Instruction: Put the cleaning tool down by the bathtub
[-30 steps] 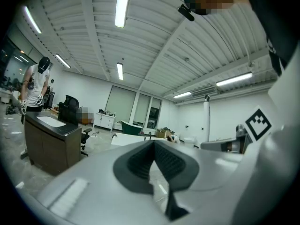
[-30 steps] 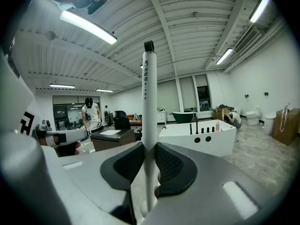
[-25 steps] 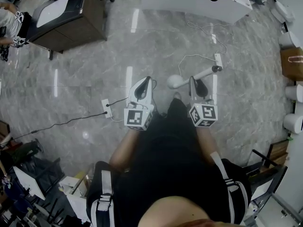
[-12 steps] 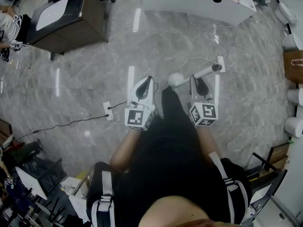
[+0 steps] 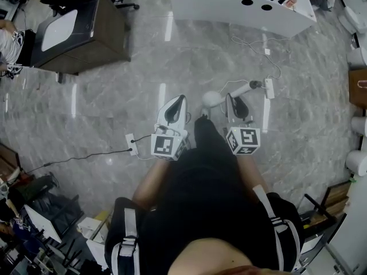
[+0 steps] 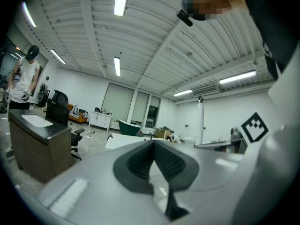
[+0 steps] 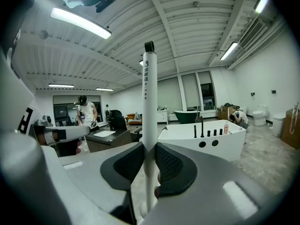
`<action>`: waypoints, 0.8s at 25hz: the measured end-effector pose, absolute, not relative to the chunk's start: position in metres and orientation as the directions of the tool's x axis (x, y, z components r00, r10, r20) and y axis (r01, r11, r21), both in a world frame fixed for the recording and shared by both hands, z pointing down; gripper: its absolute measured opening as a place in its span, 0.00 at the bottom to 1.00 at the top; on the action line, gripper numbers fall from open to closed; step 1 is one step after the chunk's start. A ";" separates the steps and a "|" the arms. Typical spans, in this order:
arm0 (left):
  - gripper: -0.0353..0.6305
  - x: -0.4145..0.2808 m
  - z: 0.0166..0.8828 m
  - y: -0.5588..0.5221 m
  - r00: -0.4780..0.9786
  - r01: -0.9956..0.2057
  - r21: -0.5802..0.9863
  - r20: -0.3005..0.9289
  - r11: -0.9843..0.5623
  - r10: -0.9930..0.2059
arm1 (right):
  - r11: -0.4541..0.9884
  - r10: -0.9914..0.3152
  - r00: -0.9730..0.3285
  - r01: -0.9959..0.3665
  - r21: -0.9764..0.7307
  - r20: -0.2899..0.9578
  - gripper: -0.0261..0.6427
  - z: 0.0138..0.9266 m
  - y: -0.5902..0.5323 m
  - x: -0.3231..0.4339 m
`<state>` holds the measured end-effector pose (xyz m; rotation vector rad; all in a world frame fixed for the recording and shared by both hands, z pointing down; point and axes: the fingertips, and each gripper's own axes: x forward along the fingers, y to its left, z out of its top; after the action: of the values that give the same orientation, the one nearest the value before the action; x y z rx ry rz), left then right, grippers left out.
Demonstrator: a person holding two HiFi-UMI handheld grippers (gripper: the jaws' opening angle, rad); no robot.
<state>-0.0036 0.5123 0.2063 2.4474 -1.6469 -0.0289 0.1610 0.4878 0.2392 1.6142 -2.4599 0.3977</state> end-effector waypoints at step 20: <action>0.06 0.065 0.192 0.371 0.294 -0.947 0.159 0.073 -0.280 -0.953 | 0.477 -0.821 -0.489 -0.871 -0.117 0.295 0.16 0.257 0.339 0.217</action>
<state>0.0655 0.3712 0.1918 2.3836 -1.7704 -0.0547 0.2166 0.3393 0.2566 1.4662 -2.5238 0.3727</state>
